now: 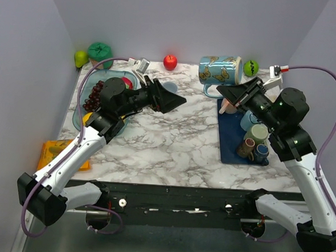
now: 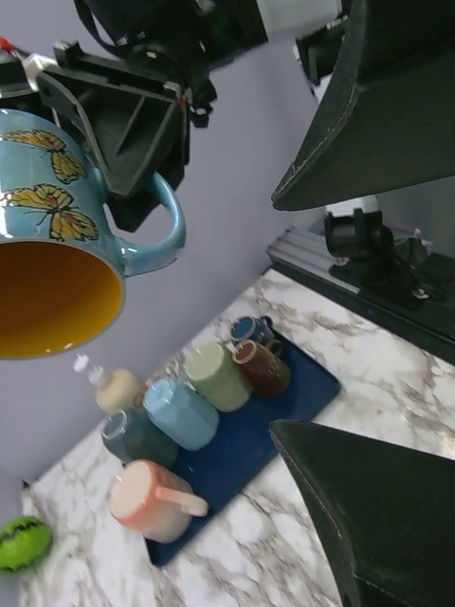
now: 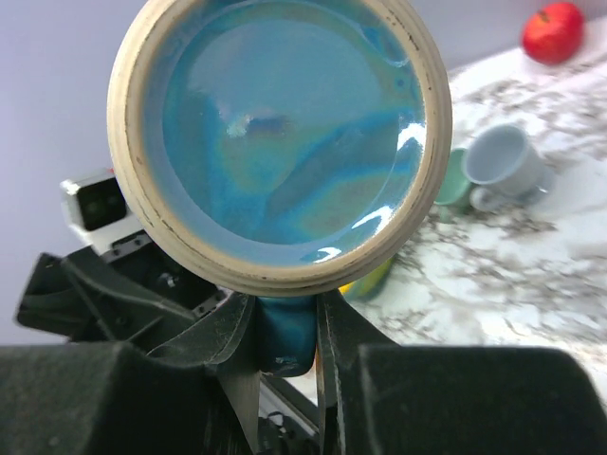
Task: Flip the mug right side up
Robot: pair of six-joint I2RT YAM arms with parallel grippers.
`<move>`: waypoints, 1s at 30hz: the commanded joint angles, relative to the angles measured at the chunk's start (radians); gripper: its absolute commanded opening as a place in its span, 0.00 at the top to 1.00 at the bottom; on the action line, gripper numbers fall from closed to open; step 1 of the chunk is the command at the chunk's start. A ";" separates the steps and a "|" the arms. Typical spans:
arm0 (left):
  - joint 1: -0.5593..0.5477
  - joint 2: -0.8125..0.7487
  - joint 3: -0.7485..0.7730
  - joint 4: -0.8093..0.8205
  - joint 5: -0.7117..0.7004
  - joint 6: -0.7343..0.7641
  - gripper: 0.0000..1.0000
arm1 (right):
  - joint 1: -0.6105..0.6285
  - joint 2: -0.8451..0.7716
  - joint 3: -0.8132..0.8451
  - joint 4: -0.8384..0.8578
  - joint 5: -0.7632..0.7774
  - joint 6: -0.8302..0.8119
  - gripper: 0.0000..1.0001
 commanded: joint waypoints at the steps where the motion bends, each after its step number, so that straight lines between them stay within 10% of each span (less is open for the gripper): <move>1: -0.021 0.044 0.023 0.296 0.111 -0.176 0.01 | 0.016 -0.042 0.006 0.271 -0.110 0.058 0.99; 13: -0.092 0.198 0.183 0.454 0.131 -0.305 0.03 | 0.044 -0.056 -0.043 0.455 -0.170 0.101 0.99; 30: -0.117 0.305 0.276 0.502 0.093 -0.386 0.56 | 0.065 -0.043 -0.168 0.662 -0.269 0.127 0.99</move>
